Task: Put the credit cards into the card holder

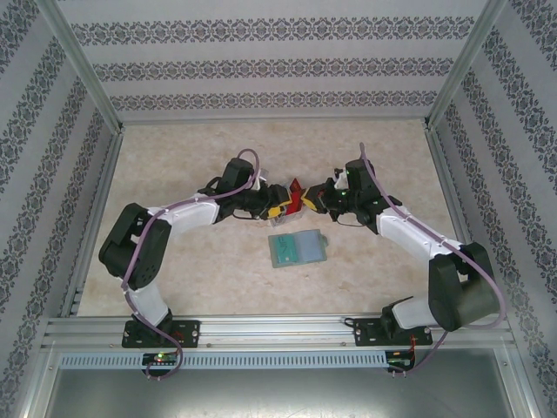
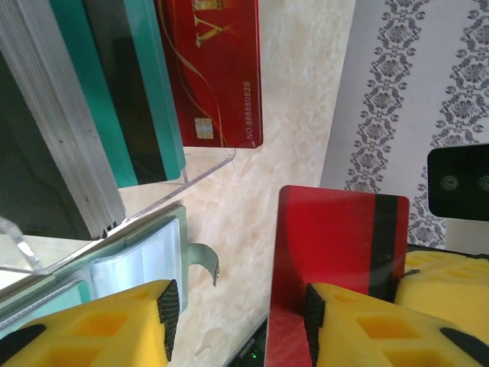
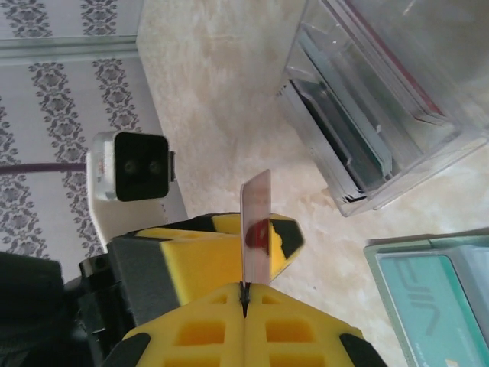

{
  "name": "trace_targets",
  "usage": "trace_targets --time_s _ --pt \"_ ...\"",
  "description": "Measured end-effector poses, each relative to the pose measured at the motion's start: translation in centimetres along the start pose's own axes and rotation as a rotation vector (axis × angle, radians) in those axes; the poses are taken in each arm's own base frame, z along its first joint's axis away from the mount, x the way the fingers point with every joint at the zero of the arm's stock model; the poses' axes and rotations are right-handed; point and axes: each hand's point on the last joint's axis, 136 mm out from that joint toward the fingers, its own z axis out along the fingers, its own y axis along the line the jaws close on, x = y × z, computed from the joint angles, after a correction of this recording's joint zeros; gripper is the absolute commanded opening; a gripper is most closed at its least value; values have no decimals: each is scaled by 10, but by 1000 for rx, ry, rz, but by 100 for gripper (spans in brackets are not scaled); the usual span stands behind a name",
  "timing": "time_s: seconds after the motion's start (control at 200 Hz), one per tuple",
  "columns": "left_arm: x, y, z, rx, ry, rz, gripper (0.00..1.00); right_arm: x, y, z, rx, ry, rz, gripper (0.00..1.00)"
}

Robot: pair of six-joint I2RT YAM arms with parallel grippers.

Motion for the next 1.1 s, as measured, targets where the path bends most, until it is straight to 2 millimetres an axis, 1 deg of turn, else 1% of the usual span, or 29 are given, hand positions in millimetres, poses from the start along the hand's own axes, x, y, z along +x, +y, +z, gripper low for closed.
trace_targets --time_s 0.055,0.13,0.205,0.36,0.44,0.51,0.589,0.619,0.659,0.724,0.749,0.854,0.939,0.974,1.104 --pt "0 -4 0 20 5 0 41 1 2 0 -8 9 -18 0" --pt "1 -10 -1 45 9 8 40 4 3 0 -18 27 -43 0" --pt "2 -13 -3 57 10 17 36 7 4 1 -25 45 -63 0" --pt "3 -19 -7 76 7 33 24 8 1 2 -31 73 -82 0" --pt "4 -19 -8 76 3 35 13 7 0 1 -34 79 -89 0" --pt "2 -22 -10 82 -7 43 11 4 -5 1 -23 78 -85 0" --pt "1 -26 -13 89 -16 50 0 3 -11 2 -11 86 -77 5" --pt "1 -27 -14 91 -18 54 0 3 -12 3 -9 91 -80 7" --pt "1 -27 -15 92 -20 59 0 4 -13 3 -7 95 -86 12" --pt "5 -26 -15 91 -18 59 0 6 -17 3 8 101 -101 29" --pt "6 -25 -16 89 -18 59 0 6 -20 3 20 102 -115 34" --pt "15 -9 -18 49 -41 44 0 6 -43 1 127 84 -159 44" --pt "22 6 -21 -4 -74 34 0 5 -69 -3 284 54 -215 51" --pt "27 12 -21 -27 -85 34 0 7 -79 -5 350 49 -249 57" --pt "48 18 -16 -80 -103 73 0 15 -103 -13 532 59 -377 70"
